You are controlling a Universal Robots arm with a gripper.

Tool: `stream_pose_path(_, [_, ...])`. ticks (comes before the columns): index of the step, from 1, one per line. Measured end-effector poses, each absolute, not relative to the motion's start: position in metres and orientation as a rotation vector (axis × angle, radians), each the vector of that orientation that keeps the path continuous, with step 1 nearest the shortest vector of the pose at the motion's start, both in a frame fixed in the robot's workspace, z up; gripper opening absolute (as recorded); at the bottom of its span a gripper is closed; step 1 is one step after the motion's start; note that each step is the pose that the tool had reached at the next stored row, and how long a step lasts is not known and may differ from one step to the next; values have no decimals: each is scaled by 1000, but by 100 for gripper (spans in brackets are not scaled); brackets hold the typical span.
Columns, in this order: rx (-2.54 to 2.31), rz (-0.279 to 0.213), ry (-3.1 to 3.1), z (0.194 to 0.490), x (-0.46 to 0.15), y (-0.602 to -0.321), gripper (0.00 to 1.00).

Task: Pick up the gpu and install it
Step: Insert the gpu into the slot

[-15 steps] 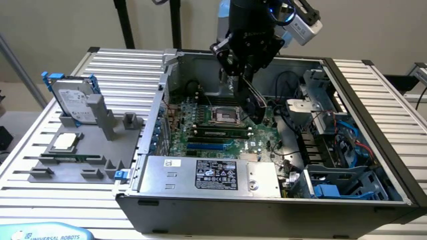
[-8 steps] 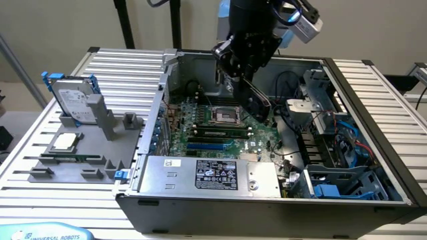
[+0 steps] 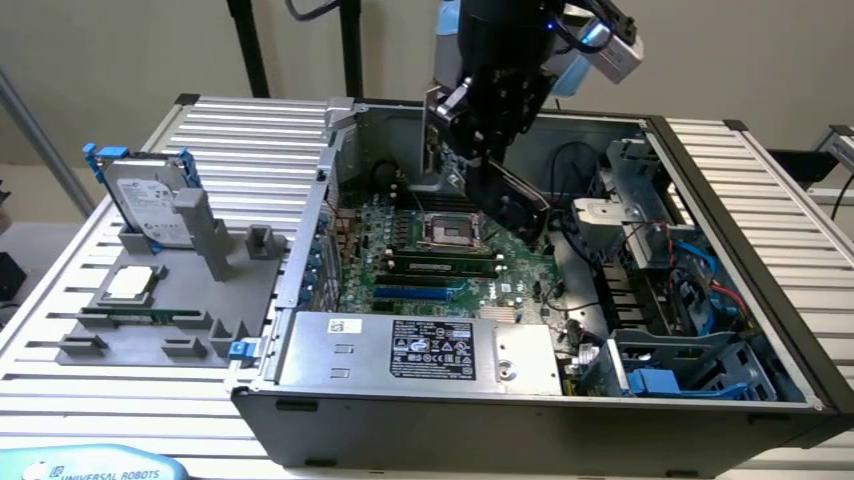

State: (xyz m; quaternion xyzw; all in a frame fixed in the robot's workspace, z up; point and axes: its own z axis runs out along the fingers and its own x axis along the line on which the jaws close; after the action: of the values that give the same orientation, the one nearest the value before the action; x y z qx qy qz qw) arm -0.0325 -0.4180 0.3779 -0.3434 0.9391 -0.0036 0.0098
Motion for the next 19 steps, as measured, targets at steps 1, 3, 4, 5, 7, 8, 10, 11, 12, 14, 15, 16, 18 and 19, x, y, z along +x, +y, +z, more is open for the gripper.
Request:
stream_pose_path(1, [-1101, -11, 2921, 378, -33, -418, 27])
stream_pose_path(3, [-1153, -10, 2901, 377, -33, -418, 27])
stream_pose_path(4, [-1179, -10, 2890, 377, -33, -418, 27])
stream_pose_path(5, [-1204, -10, 2880, 376, -33, -418, 27])
stream_pose_path(7, [-1256, -9, 2858, 375, -33, -418, 27])
stream_pose_path(8, [-1283, -9, 2846, 375, -33, -418, 27])
stream_pose_path(10, [-1335, -8, 2822, 374, -33, -418, 27])
stream_pose_path(11, [-1361, -8, 2809, 374, -33, -418, 27])
stream_pose_path(12, [-1386, -8, 2797, 373, -33, -418, 27])
stream_pose_path(14, [-1436, -7, 2771, 372, -33, -418, 27])
stream_pose_path(15, [-1461, -7, 2758, 371, -33, -418, 27])
stream_pose_path(16, [-1486, -7, 2745, 370, -33, -418, 27])
stream_pose_path(18, [-1536, -6, 2717, 369, -33, -418, 27])
stream_pose_path(19, [-1561, -6, 2703, 368, -33, -418, 27])
